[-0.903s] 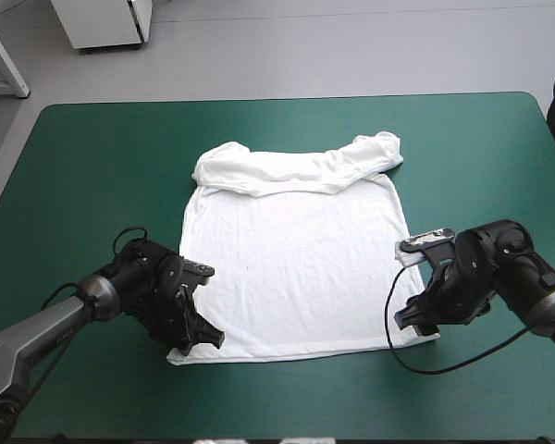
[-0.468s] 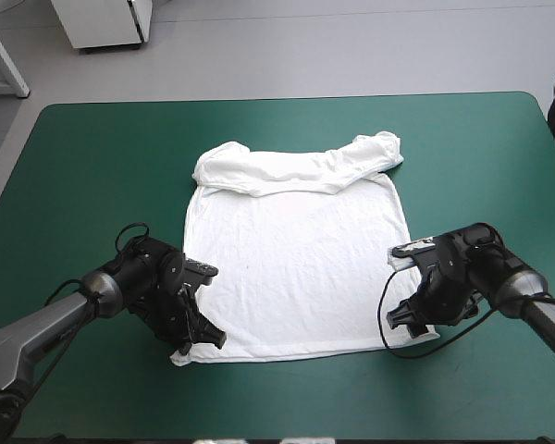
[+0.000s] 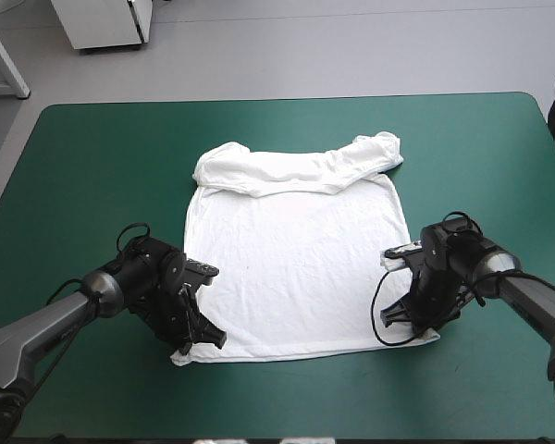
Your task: Fold the cloth
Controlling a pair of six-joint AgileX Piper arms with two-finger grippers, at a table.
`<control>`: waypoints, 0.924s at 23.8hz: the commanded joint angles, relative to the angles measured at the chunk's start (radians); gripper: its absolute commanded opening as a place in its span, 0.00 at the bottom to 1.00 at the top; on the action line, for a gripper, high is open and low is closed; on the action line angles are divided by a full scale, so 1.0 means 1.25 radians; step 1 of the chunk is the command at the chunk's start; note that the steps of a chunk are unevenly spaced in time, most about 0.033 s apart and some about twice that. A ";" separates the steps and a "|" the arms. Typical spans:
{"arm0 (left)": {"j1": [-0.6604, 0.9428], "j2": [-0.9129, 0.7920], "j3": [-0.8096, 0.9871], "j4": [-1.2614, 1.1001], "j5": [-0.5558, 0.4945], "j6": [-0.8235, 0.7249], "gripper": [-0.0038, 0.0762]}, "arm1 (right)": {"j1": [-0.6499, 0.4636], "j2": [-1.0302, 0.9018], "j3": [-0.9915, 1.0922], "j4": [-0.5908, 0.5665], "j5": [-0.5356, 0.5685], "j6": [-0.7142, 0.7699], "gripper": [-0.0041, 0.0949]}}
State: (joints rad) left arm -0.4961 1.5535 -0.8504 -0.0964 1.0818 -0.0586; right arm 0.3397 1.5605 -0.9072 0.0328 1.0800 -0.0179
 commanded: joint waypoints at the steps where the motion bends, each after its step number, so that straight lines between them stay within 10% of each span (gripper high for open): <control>1: -0.008 0.074 0.049 -0.064 -0.227 0.004 0.04 | 0.003 0.023 0.063 0.123 -0.044 -0.045 0.02; 14: -0.008 -0.138 -0.146 0.040 -0.062 0.010 0.04 | 0.003 -0.126 -0.169 0.123 0.037 -0.016 0.03; 22: -0.007 -0.287 -0.702 0.077 0.125 0.047 0.04 | 0.003 -0.226 -0.703 0.080 0.128 0.014 0.03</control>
State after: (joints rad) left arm -0.4997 1.2229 -1.5489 0.0000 1.2461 -0.0207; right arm 0.3427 1.3178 -1.6195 0.1520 1.2469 -0.0085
